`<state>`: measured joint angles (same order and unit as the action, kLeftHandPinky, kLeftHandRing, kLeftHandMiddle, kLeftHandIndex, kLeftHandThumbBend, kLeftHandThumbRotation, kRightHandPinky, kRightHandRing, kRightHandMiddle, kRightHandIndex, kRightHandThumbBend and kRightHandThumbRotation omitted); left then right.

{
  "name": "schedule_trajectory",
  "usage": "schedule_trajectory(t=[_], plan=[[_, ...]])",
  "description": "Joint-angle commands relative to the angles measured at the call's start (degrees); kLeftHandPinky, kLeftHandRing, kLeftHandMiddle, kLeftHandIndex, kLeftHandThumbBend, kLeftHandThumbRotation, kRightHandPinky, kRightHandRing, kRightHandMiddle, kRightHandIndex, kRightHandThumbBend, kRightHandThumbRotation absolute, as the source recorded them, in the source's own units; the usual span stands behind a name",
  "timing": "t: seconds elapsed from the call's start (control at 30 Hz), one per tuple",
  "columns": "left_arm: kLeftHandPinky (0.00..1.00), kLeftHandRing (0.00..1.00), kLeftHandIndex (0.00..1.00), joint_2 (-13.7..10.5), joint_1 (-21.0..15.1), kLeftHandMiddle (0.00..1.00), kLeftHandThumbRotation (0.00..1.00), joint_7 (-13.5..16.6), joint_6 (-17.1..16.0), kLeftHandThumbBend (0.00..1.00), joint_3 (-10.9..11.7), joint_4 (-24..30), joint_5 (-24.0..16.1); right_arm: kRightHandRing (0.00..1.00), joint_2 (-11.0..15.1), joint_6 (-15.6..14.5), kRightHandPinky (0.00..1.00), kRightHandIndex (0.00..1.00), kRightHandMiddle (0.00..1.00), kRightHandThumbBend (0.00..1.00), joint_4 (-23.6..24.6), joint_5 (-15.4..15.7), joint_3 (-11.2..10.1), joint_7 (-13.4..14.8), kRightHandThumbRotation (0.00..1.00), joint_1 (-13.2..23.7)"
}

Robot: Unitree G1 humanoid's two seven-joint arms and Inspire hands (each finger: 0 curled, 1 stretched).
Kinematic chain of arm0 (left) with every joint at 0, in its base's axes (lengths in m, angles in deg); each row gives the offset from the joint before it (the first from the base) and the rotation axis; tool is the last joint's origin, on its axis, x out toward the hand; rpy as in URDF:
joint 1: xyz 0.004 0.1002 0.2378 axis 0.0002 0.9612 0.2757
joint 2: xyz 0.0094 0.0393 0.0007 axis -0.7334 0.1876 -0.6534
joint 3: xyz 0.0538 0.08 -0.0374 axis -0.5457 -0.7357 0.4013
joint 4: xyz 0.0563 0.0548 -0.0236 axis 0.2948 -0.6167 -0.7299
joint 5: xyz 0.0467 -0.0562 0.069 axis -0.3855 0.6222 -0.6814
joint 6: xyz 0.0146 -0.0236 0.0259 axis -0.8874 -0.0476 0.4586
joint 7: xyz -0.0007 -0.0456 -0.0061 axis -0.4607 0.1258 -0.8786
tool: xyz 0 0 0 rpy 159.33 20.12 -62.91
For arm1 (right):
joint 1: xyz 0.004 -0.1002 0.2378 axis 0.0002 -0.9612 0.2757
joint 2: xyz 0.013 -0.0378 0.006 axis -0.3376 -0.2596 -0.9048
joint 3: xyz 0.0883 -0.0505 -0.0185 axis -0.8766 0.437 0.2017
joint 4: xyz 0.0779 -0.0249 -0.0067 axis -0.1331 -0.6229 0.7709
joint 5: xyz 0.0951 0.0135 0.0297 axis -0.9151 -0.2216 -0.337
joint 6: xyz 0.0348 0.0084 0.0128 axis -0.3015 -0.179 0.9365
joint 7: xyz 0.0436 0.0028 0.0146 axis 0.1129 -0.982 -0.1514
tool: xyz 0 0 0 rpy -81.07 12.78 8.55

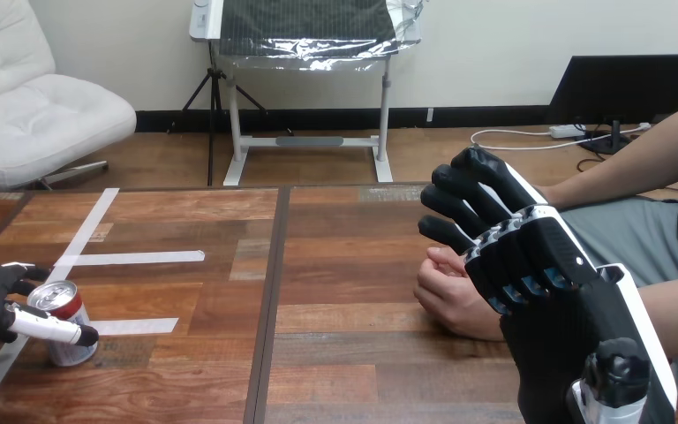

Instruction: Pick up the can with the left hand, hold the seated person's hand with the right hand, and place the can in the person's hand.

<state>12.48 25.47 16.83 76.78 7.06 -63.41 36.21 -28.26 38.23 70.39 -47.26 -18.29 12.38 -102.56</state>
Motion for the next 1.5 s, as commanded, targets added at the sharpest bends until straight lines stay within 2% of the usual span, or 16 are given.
schedule_trajectory(t=[0.0, 0.3, 0.7, 0.9, 1.2, 1.47], plan=[[0.67, 0.81, 0.86, -0.7, -1.5, 0.85, 0.00, 1.9, -0.2, 0.84, -0.7, 2.1, -1.7, 0.88, -0.5, 0.6, 0.86, 0.89, 0.88, 0.98, 1.8, -0.5, -0.1, 0.1, 0.84, 1.9], [0.64, 0.75, 0.83, -0.6, -1.8, 0.80, 0.00, 3.3, -1.0, 0.82, -2.0, 0.6, -3.9, 0.88, -0.4, 0.6, 0.86, 0.88, 0.88, 0.99, 1.8, -0.7, -0.2, -0.1, 0.85, 1.9], [0.62, 0.72, 0.80, -0.4, -2.5, 0.77, 0.00, 3.4, -0.7, 0.81, -3.1, -0.6, -5.2, 0.88, -0.3, 0.9, 0.85, 0.89, 0.88, 0.97, 1.9, -0.9, -0.4, -0.1, 0.84, 1.8], [0.61, 0.70, 0.78, -0.2, -2.8, 0.75, 0.00, 3.7, -1.1, 0.81, -3.2, -1.3, -5.1, 0.87, -0.4, 1.0, 0.84, 0.88, 0.88, 0.98, 1.9, -0.7, -0.4, -0.1, 0.85, 1.8], [0.58, 0.67, 0.76, -0.3, -2.8, 0.73, 0.00, 3.5, 0.1, 0.80, -3.8, -0.1, -6.0, 0.87, -0.4, 1.0, 0.84, 0.88, 0.88, 0.98, 1.9, -0.7, -0.5, -0.1, 0.86, 1.8], [0.56, 0.65, 0.75, -0.4, -2.8, 0.71, 0.00, 3.8, -0.6, 0.80, -3.9, -0.4, -6.2, 0.87, -0.3, 1.1, 0.84, 0.88, 0.88, 0.98, 2.0, -0.9, -0.5, -0.2, 0.86, 1.9]])
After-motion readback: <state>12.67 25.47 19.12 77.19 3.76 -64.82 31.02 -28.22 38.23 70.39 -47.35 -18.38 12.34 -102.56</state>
